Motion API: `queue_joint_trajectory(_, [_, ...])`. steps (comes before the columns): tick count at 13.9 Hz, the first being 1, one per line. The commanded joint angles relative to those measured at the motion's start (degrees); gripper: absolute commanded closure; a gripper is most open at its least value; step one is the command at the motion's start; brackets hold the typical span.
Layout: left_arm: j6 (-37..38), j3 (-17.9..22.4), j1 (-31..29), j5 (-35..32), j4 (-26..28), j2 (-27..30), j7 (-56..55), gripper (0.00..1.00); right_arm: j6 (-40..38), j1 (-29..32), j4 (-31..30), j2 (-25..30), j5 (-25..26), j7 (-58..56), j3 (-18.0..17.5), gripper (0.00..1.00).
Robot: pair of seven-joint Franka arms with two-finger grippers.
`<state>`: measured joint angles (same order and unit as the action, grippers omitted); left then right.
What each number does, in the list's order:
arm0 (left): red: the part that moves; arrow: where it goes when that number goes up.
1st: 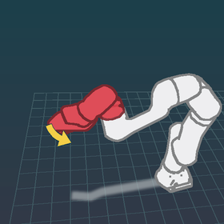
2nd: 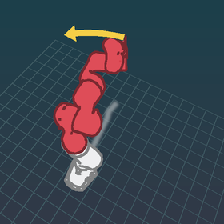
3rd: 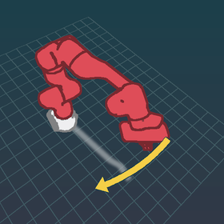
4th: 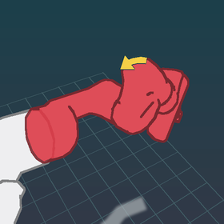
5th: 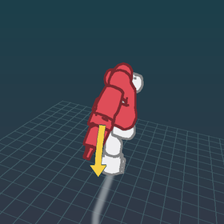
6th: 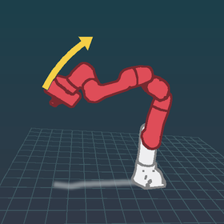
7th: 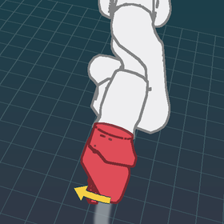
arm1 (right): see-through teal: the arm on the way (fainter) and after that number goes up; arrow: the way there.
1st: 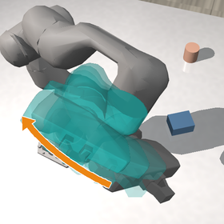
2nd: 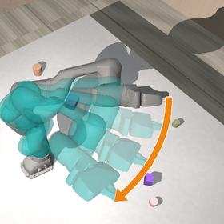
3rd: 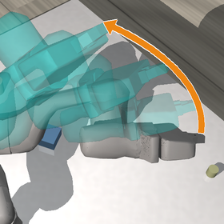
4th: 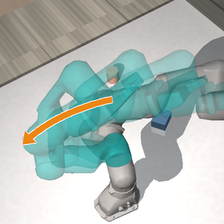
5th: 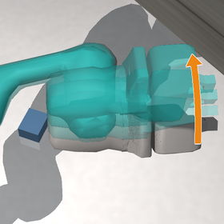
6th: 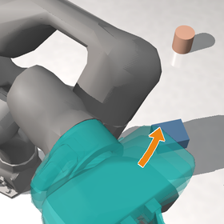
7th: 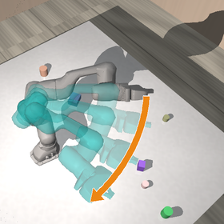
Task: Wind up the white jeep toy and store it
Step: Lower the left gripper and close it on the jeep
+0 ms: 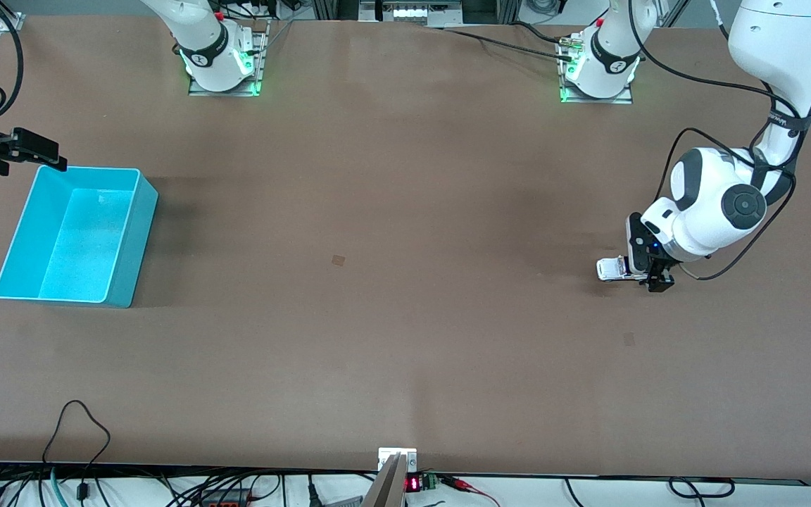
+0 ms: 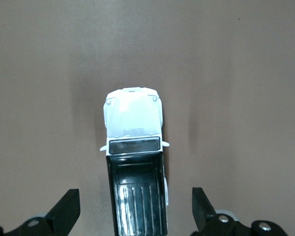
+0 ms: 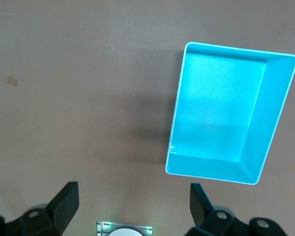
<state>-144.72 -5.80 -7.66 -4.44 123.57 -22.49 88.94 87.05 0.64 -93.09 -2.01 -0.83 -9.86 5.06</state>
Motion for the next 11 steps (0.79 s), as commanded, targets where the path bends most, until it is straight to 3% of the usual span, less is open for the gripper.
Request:
queue_joint_trajectory(1, [-1.61,-0.35,-0.52,-0.83,0.79,-0.44,0.88,0.00,0.05,0.33,0.45,-0.10,0.04,0.28,-0.40,0.00])
queue_joint_trajectory(11, [-4.78,-0.35,-0.52,-0.83,0.88,-2.46,0.79,0.00,0.05,0.42,0.45,-0.19,0.04,0.28,-0.40,0.00])
